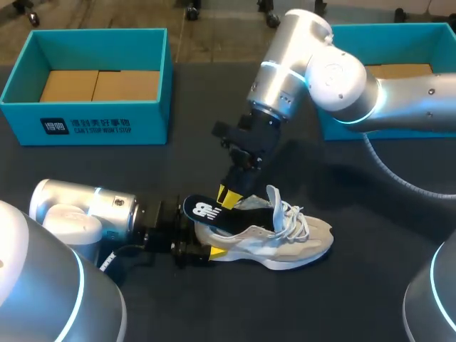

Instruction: Take the shoe out of the shoebox, open the shoe tongue, remove and reinsert the insole, then place the shoe into the shoebox

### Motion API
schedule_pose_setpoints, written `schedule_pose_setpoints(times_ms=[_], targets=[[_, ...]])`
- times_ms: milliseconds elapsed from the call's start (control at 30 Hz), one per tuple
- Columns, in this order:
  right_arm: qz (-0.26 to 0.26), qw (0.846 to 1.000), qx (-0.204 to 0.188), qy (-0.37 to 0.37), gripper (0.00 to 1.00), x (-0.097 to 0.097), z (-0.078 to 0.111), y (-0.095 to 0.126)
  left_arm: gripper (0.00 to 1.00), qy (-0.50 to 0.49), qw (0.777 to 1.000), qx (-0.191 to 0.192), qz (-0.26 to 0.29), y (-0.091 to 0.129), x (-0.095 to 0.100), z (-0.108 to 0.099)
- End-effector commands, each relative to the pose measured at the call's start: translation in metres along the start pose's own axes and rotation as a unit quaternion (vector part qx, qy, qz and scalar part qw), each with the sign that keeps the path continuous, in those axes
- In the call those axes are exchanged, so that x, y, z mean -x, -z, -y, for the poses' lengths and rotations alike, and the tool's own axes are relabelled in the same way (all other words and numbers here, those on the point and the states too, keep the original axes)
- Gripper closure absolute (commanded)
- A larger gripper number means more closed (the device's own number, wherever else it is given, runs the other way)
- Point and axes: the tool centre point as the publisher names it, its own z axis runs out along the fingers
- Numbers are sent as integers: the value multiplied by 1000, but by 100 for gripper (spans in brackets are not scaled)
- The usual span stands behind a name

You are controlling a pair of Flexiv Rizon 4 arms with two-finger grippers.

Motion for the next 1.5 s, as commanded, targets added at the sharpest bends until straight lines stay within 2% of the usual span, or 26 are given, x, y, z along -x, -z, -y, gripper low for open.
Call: schedule_pose_setpoints(times_ms=[33, 200, 267, 467, 700, 733, 767, 800, 833, 967, 1033, 1067, 1100, 1500], targets=[[-2, 1000, -3, 3, 72, 6, -2, -6, 100, 0, 1000, 0, 0, -2, 3, -4], [-4, 1000, 0, 4, 79, 8, 0, -12, 100, 0, 1000, 0, 0, -2, 3, -4], [-5, 1000, 2, 4, 100, 9, 1, -16, 100, 0, 1000, 0, 0, -2, 3, -4], [-5, 1000, 6, 4, 100, 4, -1, -24, 100, 0, 1000, 0, 0, -2, 3, -4], [20, 1000, -3, -9, 100, -11, -6, -12, 100, 0, 1000, 0, 0, -2, 3, -4], [24, 1000, -5, -11, 92, -12, -6, -9, 100, 0, 1000, 0, 0, -2, 3, -4], [26, 1000, -6, -14, 76, -13, -7, -7, 100, 0, 1000, 0, 0, -2, 3, -4], [28, 999, -7, -16, 66, -13, -7, -5, 100, 0, 1000, 0, 0, -2, 3, -4], [29, 999, -8, -17, 64, -13, -7, -3, 100, 0, 1000, 0, 0, -2, 3, -4], [32, 999, -14, -18, 64, -11, -5, 5, 100, 0, 1000, 0, 0, -2, 3, -4], [32, 999, -14, -16, 62, -8, -3, 8, 100, 0, 1000, 0, 0, -2, 3, -4], [30, 999, -12, -14, 56, -6, -1, 9, 100, 0, 1000, 0, 0, -2, 3, -4], [28, 999, -10, -13, 55, -5, 0, 10, 100, 0, 1000, 0, 0, -2, 3, -4], [7, 1000, -10, -9, 56, 10, 4, 16, 100, 0, 1000, 0, 0, -2, 3, -4]])
